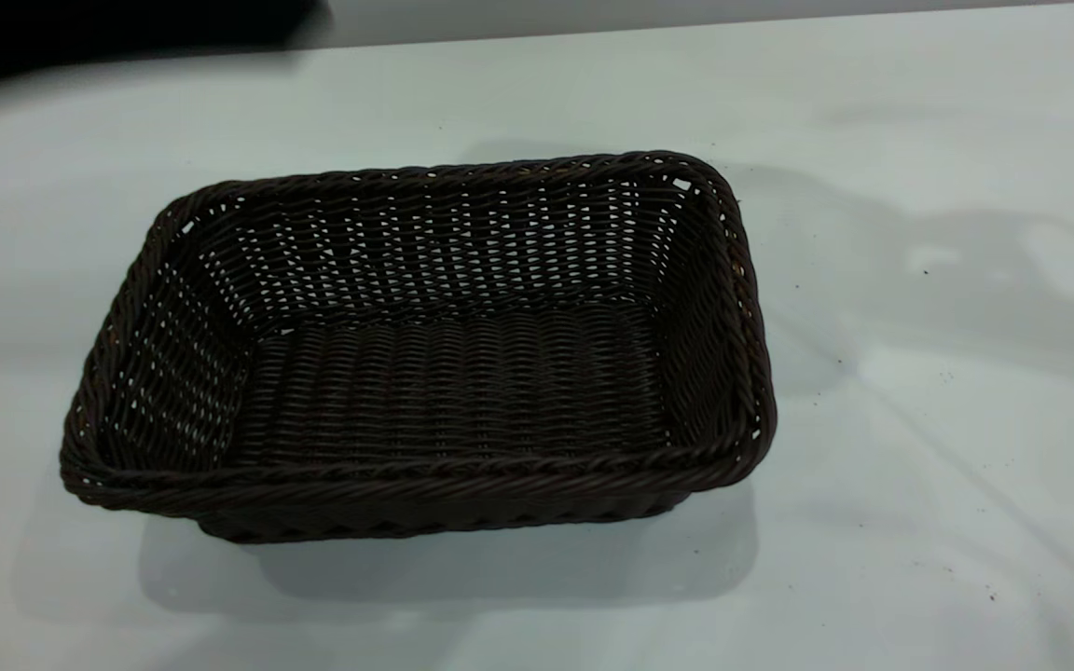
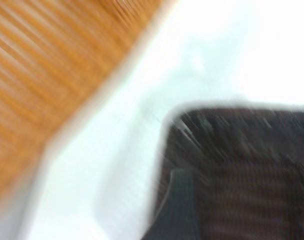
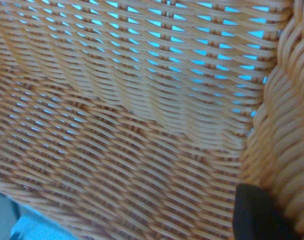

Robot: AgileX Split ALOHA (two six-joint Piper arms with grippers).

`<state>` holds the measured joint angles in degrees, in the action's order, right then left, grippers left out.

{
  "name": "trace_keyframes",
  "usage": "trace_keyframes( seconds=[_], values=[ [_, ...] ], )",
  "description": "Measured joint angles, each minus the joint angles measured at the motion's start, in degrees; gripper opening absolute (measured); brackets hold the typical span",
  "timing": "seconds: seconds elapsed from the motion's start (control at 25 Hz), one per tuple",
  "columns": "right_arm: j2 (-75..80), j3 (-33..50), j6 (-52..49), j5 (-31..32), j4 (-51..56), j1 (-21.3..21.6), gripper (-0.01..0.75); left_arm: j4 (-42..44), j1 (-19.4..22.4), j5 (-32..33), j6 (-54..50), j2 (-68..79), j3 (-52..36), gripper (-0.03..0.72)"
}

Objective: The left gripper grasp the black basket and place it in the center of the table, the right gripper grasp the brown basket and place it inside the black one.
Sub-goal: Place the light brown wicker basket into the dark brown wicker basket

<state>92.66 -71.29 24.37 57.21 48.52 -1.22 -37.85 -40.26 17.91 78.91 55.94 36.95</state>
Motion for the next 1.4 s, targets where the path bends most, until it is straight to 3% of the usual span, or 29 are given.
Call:
trace_keyframes(
  seconds=[0.16,0.36,0.52,1.24,1.4],
  values=[
    [3.9,-3.8,-4.2,4.9,-2.8,-1.6,0.108,-3.6,0.0,-4.7,2.2,-8.6,0.0,0.592],
    [7.8,-4.2,-6.7,11.6,-9.2,-8.2,0.107,-4.3,0.0,-9.2,2.2,-13.8,0.1,0.594],
    [11.4,-4.2,-6.7,12.8,-10.5,-12.1,0.107,-4.2,0.0,-10.8,2.2,-13.4,0.1,0.594],
    [19.3,-4.1,-5.3,12.6,-8.0,-12.1,0.107,-4.1,0.0,-17.9,2.5,-13.4,0.1,0.594],
    [19.9,-4.1,-4.7,12.6,-8.3,-13.9,0.107,-4.1,0.0,-17.9,2.5,-13.4,0.1,0.594]
  ],
)
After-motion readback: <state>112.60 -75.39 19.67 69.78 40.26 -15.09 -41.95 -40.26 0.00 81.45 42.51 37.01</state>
